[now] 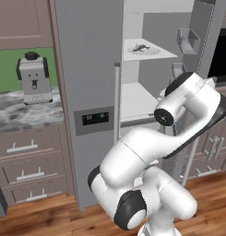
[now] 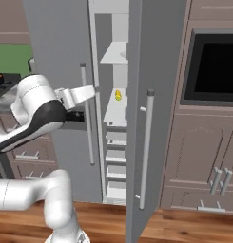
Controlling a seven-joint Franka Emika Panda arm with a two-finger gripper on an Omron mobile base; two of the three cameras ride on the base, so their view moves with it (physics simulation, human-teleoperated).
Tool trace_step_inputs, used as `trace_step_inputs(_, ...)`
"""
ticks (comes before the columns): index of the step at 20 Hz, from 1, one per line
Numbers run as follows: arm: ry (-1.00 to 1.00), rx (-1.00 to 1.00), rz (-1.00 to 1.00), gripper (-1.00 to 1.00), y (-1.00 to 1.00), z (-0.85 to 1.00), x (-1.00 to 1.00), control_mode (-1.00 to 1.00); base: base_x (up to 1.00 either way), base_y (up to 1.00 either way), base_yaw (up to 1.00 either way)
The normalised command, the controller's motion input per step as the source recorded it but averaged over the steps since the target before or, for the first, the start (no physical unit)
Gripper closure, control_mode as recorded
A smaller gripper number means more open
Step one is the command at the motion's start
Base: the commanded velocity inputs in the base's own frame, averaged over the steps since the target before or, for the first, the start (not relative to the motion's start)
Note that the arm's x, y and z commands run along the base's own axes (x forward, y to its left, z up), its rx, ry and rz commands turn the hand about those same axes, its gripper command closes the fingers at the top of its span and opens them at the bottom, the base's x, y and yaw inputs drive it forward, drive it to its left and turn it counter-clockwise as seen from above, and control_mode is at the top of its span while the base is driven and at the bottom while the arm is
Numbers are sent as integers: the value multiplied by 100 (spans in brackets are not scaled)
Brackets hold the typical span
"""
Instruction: Retrieve the fish from the fridge and place it on the saucepan with marinade on the stove.
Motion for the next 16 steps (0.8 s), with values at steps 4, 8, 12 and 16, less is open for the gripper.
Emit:
trace_step_inputs(4, 0, -1, 0, -100, 69, 7, 39, -100, 0, 0, 0)
trace_step_inputs(8, -1, 0, 2, -100, 58, -39, 64, -100, 0, 0, 0)
trace_step_inputs(12, -11, 4, 11, -100, 11, -82, 99, -100, 0, 0, 0)
trace_step_inputs(16, -16, 15, 23, -100, 0, -85, 100, -100, 0, 0, 0)
